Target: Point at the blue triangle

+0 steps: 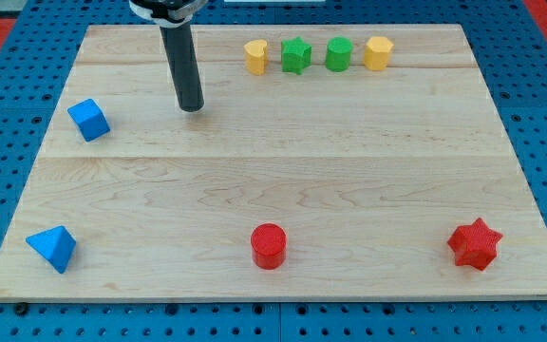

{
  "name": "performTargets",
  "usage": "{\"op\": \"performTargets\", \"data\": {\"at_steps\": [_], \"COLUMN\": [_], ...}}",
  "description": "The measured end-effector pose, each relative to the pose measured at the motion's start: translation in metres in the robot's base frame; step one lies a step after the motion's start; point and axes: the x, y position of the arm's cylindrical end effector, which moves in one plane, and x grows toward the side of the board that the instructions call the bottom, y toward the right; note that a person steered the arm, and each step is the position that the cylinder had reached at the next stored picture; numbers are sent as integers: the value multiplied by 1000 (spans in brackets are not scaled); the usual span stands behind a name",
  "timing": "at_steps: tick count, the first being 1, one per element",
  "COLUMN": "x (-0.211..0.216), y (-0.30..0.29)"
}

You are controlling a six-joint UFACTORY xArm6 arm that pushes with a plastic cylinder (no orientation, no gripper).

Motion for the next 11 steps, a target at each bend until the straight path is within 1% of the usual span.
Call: {"op": "performTargets", "data": {"at_steps": [2, 3, 4, 5, 6, 7, 9, 10, 11], "x": [4, 52, 109, 171, 235, 257, 256, 244, 217], "y": [-2, 7, 23, 22, 4, -20, -147, -168, -154]}}
